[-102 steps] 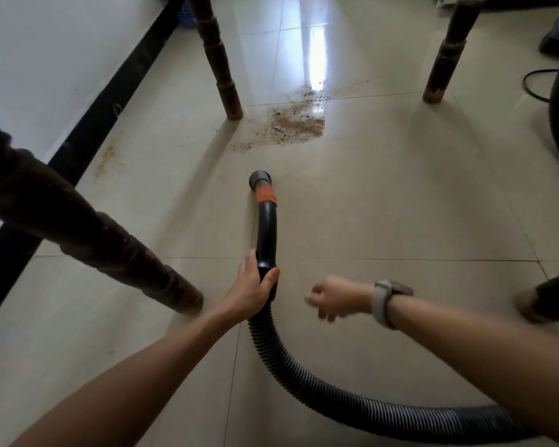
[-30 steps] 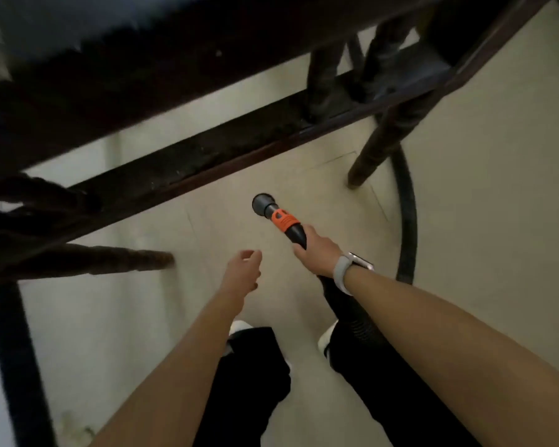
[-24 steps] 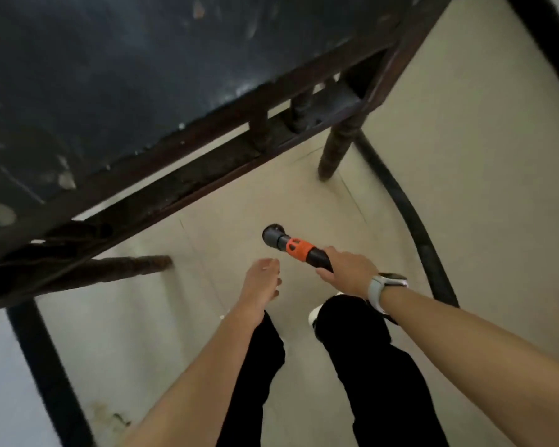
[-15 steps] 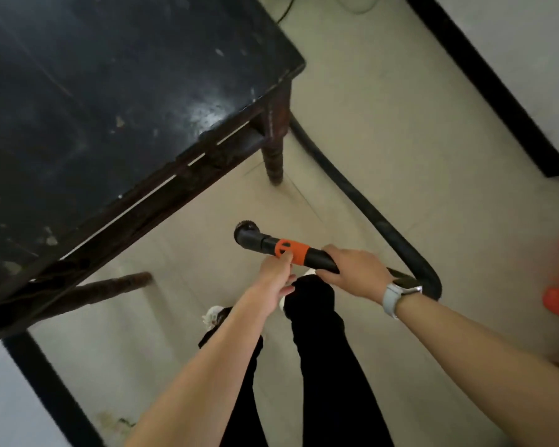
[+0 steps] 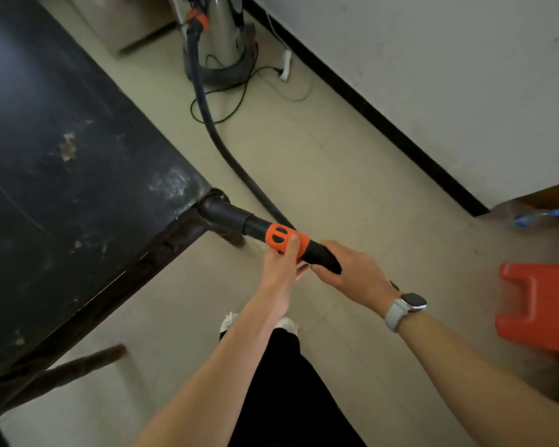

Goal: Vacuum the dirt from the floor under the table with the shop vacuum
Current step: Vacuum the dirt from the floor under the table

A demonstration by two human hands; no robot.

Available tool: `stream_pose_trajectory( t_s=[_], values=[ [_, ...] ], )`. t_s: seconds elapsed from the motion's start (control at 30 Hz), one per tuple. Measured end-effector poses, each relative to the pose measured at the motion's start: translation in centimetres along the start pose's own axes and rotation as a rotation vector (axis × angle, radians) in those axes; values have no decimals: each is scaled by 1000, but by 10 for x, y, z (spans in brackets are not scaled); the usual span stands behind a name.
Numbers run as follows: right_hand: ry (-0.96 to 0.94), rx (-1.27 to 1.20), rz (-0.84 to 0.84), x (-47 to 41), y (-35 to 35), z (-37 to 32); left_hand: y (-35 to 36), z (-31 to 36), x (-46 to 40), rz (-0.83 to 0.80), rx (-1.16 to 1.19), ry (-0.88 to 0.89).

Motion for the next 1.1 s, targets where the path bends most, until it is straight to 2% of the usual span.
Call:
stream_pose_trajectory(
  t_s=[0.2, 0.4, 0.57, 0.7, 0.87, 1.1],
  values=[
    [-18, 27, 21, -16, -75, 18, 50, 36, -18, -96, 30, 56],
    [-34, -97, 145, -76, -151, 11, 93, 129, -72, -211, -81, 223],
    [-49, -179, 191, -156, -203, -16, 97, 221, -124, -160, -98, 320],
    [-95, -209, 197, -221, -249, -41, 92, 300, -161, -118, -27, 399],
    [-186, -107, 83, -297, -289, -77, 61, 400, -189, 29, 70, 486],
    [-395, 48, 186, -408, -351, -162, 26, 525, -226, 174, 208, 636]
  ],
)
Point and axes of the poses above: each hand's wrist, its own x-axis away from the middle knuckle, its own y-axis out of the palm, z = x × y, the point moved 5 cm from there along -x, towards the middle knuckle, and after that the axes turned 8 degrees about -z, right-handed, at the moved point
